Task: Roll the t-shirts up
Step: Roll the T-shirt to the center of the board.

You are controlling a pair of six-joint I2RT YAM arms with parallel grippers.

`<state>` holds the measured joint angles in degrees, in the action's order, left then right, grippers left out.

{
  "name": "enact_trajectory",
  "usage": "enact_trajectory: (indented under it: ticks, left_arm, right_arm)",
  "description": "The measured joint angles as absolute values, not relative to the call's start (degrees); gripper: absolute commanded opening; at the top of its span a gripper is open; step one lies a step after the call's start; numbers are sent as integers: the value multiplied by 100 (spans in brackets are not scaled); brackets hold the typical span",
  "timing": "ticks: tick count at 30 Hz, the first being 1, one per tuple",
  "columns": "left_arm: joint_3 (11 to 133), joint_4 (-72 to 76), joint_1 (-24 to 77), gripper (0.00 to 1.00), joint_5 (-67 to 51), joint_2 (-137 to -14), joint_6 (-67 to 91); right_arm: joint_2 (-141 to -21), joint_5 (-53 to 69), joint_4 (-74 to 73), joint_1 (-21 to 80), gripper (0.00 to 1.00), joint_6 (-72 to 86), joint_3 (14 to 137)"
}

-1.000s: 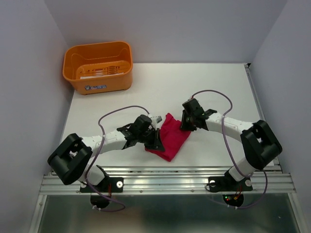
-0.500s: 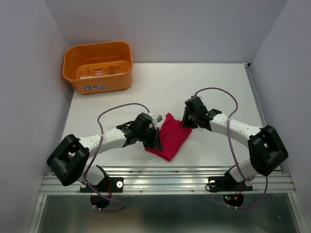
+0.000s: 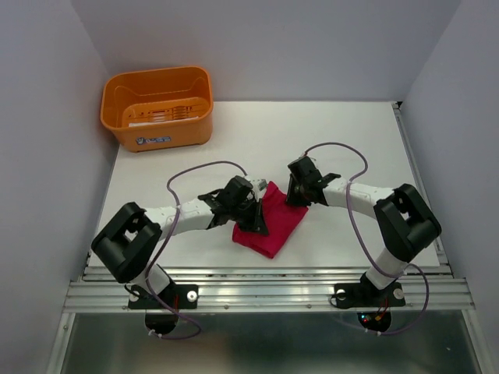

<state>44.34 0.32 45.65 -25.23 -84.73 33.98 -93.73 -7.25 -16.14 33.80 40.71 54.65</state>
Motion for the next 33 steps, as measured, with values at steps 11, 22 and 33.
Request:
enact_trajectory:
  ticks: [11,22,33]
  left_arm:
    - [4453,303,4388,0,-2801,-9402,3240]
    - [5317,-1092,4014,5,-1887,-8873,2331]
    - [6228,-2069,5308,69,281,-8169,1649]
  right_arm:
    - [-9526,-1000,-1238,3382,31,4584,5245]
    - [-9456,-1551,-1549,3380,51,4453,5476]
    - [-7874,-1824,-1813,2847,80,4276,5306]
